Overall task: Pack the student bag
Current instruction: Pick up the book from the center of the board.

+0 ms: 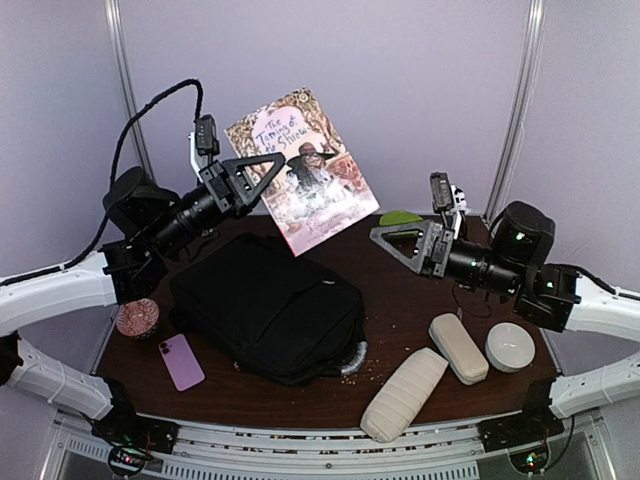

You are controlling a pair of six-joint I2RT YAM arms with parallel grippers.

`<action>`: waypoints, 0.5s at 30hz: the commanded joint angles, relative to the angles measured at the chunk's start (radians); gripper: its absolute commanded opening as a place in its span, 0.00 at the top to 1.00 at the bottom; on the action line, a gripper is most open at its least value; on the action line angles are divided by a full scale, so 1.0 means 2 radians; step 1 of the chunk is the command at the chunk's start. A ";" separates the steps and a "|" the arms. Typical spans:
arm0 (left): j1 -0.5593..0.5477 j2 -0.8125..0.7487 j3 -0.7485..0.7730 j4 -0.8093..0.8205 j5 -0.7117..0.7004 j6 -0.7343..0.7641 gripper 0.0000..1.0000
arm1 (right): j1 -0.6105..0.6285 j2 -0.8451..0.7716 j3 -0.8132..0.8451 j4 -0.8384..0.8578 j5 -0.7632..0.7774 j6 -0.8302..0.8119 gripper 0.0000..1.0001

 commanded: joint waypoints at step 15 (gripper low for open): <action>-0.015 0.038 0.001 0.082 -0.051 -0.039 1.00 | -0.009 0.103 0.063 0.135 0.027 0.091 0.23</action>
